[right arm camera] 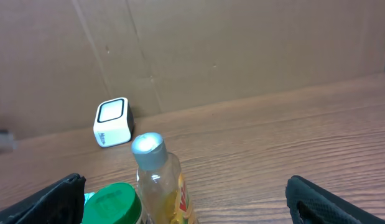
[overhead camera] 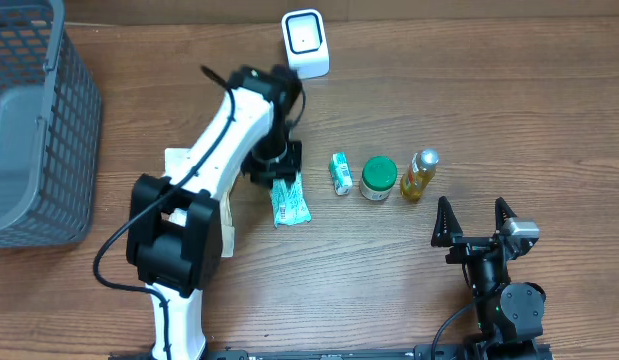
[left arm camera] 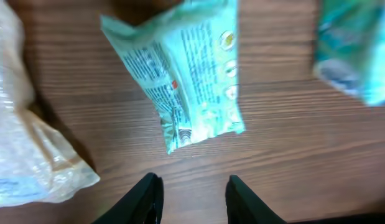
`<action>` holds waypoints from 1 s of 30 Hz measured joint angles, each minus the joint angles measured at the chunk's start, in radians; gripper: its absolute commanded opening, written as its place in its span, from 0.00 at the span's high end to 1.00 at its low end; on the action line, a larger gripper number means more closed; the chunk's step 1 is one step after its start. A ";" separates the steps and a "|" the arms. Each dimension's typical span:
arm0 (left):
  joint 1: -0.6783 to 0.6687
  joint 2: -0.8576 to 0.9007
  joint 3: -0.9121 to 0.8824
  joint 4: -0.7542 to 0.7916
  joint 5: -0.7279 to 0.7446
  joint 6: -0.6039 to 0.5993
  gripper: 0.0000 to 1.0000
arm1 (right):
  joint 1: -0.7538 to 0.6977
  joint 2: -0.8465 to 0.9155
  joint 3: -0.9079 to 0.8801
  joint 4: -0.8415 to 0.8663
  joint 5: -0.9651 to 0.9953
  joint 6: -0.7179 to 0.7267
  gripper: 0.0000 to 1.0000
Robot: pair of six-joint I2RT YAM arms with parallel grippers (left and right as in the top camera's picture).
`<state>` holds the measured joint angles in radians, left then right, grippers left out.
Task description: Scan the item barcode
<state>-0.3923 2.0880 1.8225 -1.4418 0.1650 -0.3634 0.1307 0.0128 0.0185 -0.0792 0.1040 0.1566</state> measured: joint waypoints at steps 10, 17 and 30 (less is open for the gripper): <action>-0.028 -0.005 0.022 -0.069 -0.001 0.008 0.96 | 0.000 0.000 0.000 0.000 0.000 0.000 0.00; -0.038 -0.005 -0.018 -0.059 -0.043 0.008 0.95 | 0.000 0.000 0.000 0.001 0.000 0.000 0.00; -0.038 -0.005 -0.023 -0.035 -0.050 0.004 0.96 | 0.000 0.000 0.000 0.000 0.000 0.000 0.00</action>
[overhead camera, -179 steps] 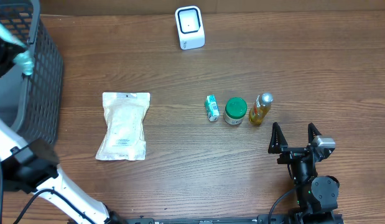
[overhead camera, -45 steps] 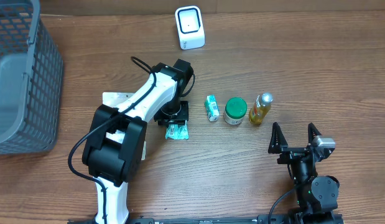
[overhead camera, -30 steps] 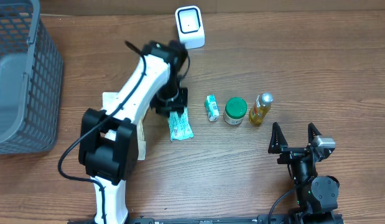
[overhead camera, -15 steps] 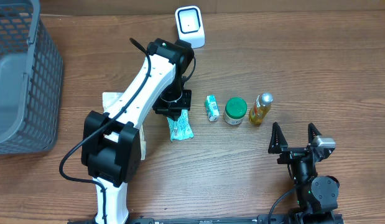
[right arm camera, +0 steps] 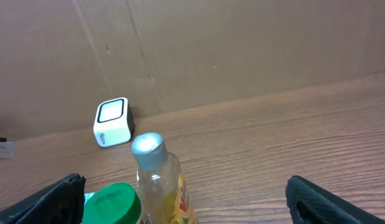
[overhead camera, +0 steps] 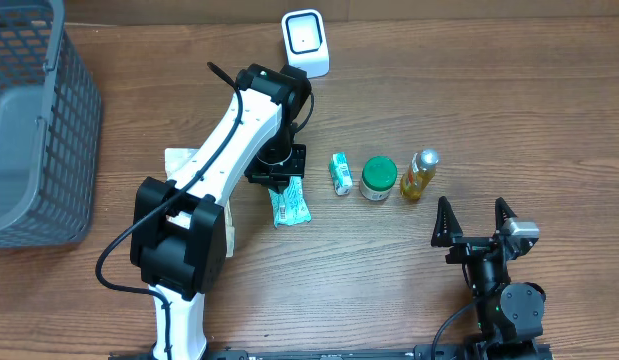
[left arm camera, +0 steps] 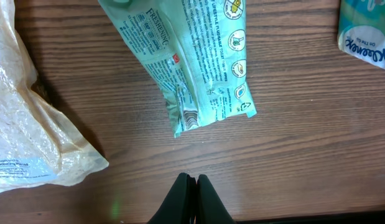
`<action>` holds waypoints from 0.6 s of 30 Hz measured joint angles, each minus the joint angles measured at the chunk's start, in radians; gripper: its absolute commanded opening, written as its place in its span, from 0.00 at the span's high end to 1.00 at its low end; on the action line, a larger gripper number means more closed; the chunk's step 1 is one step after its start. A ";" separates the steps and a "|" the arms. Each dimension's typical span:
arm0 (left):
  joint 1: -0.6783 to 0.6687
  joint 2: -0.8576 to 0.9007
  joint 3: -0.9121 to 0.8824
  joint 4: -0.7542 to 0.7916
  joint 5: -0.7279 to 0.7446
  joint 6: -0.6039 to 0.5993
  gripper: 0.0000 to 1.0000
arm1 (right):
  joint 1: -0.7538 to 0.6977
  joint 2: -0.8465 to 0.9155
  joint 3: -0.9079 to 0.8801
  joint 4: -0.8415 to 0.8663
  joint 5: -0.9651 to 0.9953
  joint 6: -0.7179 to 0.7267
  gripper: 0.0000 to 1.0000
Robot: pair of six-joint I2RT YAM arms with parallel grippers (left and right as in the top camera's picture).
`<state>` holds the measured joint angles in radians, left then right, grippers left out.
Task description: Scan the item barcode
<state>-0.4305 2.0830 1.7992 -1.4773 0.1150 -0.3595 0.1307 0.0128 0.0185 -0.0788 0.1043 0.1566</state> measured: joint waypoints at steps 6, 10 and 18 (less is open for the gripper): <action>0.000 0.000 -0.043 0.029 -0.023 -0.024 0.96 | 0.000 0.000 0.000 0.000 0.000 0.000 0.00; 0.000 0.000 -0.140 0.100 -0.029 -0.038 0.96 | 0.000 0.000 0.000 0.000 0.000 0.000 0.00; 0.000 0.000 -0.296 0.241 -0.049 -0.053 0.96 | 0.000 0.000 0.000 0.000 0.000 -0.001 0.00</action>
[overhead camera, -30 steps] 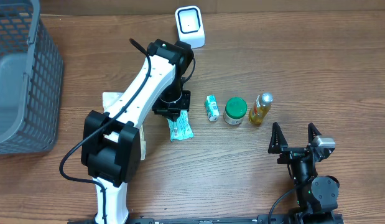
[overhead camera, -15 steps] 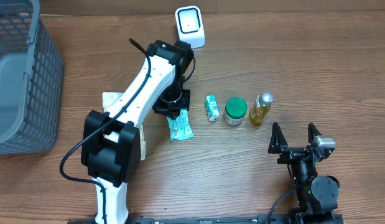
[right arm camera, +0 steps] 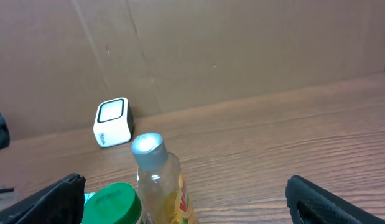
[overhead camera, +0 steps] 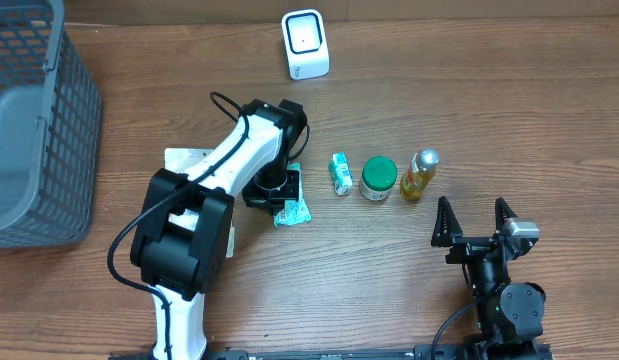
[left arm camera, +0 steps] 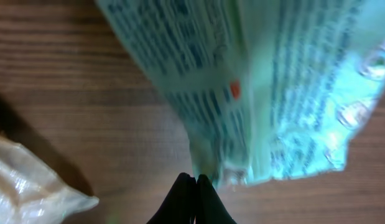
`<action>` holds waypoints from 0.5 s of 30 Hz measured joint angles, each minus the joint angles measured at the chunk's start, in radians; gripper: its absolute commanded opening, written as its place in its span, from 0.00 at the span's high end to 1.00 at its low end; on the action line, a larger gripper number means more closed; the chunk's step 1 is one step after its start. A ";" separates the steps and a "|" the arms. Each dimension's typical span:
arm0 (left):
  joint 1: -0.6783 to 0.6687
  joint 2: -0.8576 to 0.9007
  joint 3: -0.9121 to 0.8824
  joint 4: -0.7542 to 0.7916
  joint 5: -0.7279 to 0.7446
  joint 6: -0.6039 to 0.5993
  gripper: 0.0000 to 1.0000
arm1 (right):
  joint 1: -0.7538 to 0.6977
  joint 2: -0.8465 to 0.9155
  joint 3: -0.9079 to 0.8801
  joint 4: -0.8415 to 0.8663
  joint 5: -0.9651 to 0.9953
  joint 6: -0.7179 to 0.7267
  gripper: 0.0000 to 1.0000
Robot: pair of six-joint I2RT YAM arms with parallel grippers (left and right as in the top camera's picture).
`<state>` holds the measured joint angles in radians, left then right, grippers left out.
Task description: Scan the item barcode
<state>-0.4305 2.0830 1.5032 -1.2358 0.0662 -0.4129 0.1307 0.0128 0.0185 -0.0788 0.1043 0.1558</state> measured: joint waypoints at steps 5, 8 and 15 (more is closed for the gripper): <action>0.000 0.000 -0.024 -0.011 -0.004 -0.003 0.96 | 0.000 0.000 0.000 0.000 0.000 0.001 0.00; 0.000 0.000 -0.019 -0.040 -0.004 -0.003 0.96 | 0.000 0.000 0.000 0.000 0.000 0.001 0.00; 0.000 -0.011 0.077 -0.051 -0.004 -0.007 0.96 | 0.000 0.000 0.000 0.000 0.000 0.000 0.00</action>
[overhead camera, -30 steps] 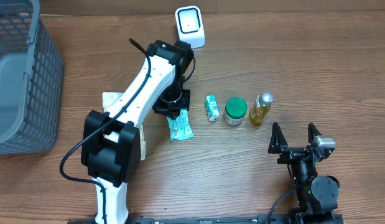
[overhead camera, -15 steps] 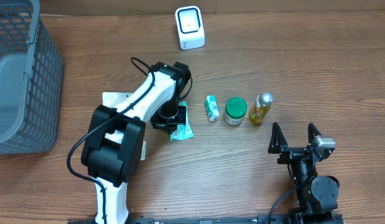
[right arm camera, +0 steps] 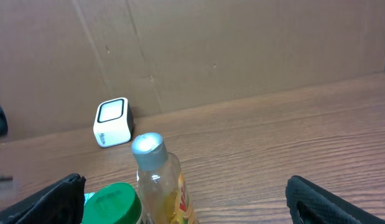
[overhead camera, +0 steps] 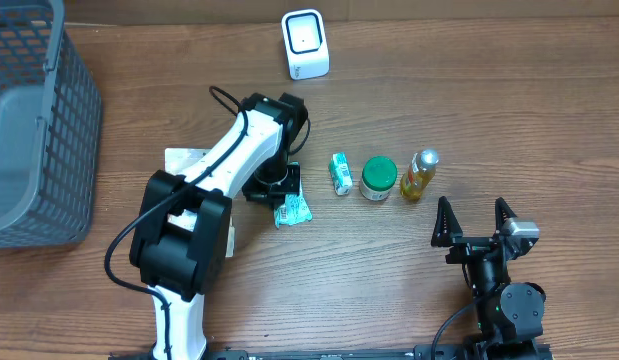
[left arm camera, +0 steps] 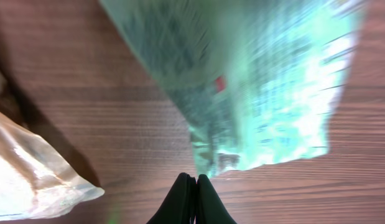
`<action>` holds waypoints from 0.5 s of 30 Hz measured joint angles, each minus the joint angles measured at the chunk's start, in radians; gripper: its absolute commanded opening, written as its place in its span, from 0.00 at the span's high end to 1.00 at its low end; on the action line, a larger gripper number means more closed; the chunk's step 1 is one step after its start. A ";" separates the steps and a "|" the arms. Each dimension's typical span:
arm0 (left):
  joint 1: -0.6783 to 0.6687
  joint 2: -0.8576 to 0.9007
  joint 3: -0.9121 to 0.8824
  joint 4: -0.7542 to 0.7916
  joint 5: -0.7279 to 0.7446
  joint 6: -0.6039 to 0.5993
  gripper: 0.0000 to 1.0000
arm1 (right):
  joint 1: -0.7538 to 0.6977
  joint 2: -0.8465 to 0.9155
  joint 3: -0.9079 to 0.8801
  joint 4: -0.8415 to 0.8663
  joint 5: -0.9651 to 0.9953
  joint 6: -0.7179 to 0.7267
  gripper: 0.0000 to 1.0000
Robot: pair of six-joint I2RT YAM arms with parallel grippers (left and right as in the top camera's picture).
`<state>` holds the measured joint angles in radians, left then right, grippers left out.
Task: Scan the item barcode
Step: 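Set the tissue pack on the table and open the left gripper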
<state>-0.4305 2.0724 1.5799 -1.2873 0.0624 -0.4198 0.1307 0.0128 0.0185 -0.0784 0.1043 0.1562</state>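
Observation:
The green printed packet (overhead camera: pixel 291 210) lies on the wooden table; in the left wrist view it is a blurred packet (left arm camera: pixel 260 81) filling the upper right. My left gripper (left arm camera: pixel 196 182) is shut, its tips touching the packet's near edge with nothing between them. The white scanner (overhead camera: pixel 306 43) stands at the far edge of the table, and shows again as the scanner (right arm camera: pixel 111 122) in the right wrist view. My right gripper (overhead camera: pixel 474 215) rests open near the front edge, holding nothing.
A clear plastic bag (overhead camera: pixel 189 165) lies left of the packet. A small tissue pack (overhead camera: pixel 339 172), a green-lidded jar (overhead camera: pixel 378 178) and a yellow bottle (overhead camera: pixel 419 175) stand in a row to its right. A grey basket (overhead camera: pixel 34 130) sits far left.
My left wrist has shifted slightly, and the packet looks more blurred and turned a little in its view. The shut fingertips stay at the packet's edge. The right arm has not moved.
My left gripper was open above the lying green packet. A second later it was shut, still clear of the packet. Then it was low, with its shut tips at the packet's near edge, where they remain. The right gripper has stayed open and still throughout.

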 measured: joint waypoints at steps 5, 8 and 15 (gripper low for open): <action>0.000 -0.040 0.017 0.010 0.003 -0.029 0.96 | 0.000 0.000 0.000 0.000 0.000 0.000 0.00; 0.000 -0.043 0.010 0.043 0.019 -0.040 0.96 | 0.000 0.000 0.000 0.000 0.000 0.000 0.00; -0.002 -0.043 -0.073 0.113 0.068 -0.052 0.96 | 0.000 0.000 0.000 0.000 0.000 0.000 0.00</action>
<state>-0.4324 2.0289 1.5066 -1.1744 0.1303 -0.4721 0.1307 0.0128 0.0185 -0.0784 0.1040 0.1562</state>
